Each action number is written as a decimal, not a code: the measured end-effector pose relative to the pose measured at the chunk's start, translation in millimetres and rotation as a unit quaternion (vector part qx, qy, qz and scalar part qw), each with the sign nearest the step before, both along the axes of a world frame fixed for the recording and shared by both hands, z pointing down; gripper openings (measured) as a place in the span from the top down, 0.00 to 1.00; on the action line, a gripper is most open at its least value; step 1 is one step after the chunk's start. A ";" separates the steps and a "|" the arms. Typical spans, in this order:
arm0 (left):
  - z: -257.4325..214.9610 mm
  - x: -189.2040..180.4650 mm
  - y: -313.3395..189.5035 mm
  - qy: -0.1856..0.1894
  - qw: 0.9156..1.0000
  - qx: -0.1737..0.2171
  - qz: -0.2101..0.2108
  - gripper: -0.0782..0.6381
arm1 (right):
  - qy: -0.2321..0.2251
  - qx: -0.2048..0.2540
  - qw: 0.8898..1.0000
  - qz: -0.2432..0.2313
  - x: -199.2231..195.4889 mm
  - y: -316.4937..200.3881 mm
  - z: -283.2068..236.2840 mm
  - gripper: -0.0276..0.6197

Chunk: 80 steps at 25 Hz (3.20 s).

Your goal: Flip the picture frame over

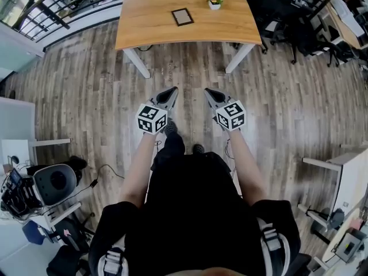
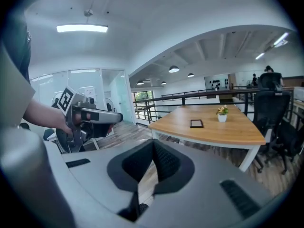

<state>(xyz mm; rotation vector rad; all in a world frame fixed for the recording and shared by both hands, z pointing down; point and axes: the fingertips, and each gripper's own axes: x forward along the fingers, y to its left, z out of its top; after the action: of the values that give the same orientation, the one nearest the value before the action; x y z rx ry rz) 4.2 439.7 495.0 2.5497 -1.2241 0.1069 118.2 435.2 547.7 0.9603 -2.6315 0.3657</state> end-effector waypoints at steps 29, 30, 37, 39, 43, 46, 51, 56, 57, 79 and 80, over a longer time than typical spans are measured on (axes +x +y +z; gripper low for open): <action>16.1 -76.2 -134.1 -0.014 0.996 -0.018 0.088 0.86 | -0.010 -0.014 0.996 0.084 -82.4 -122.1 13.8 0.95; 16.2 -77.4 -135.5 -0.015 0.996 -0.017 0.090 0.86 | -0.011 -0.013 0.996 0.086 -83.5 -123.7 14.5 0.95; 21.0 -88.7 -144.2 -0.011 0.996 -0.022 0.086 0.86 | -0.001 -0.010 0.997 0.082 -92.2 -133.2 14.5 0.95; 24.4 -86.4 -146.4 -0.012 0.996 -0.027 0.088 0.86 | -0.001 -0.013 0.996 0.084 -89.1 -136.6 16.2 0.95; 27.7 -82.8 -152.9 -0.016 0.996 -0.031 0.083 0.86 | 0.001 -0.021 0.996 0.084 -83.9 -141.6 22.2 0.95; 27.2 -79.5 -162.9 -0.019 0.997 -0.030 0.074 0.86 | 0.004 -0.026 0.997 0.077 -79.8 -151.1 27.2 0.95; 20.8 -78.2 -185.5 -0.021 0.997 -0.027 0.064 0.86 | 0.001 -0.018 0.998 0.065 -78.4 -181.4 17.9 0.95; 17.9 -73.7 -206.6 -0.019 0.998 -0.025 0.052 0.86 | 0.000 -0.011 0.999 0.049 -76.4 -208.9 10.0 0.95; 18.5 -71.6 -211.4 -0.019 0.998 -0.026 0.050 0.86 | 0.001 -0.011 0.999 0.045 -74.6 -214.4 10.2 0.95; 20.9 -24.9 -306.6 -0.018 0.999 -0.038 -0.016 0.86 | 0.006 -0.021 0.999 -0.027 -32.7 -327.4 7.4 0.95; 21.4 -22.1 -309.4 -0.019 0.999 -0.039 -0.021 0.86 | 0.006 -0.022 0.999 -0.031 -29.9 -330.6 8.8 0.95</action>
<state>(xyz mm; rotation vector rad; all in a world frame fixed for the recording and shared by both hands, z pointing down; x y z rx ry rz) -17.9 130.3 516.5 2.4640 -1.2604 0.1904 88.3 104.5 556.5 0.8614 -2.6240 0.3999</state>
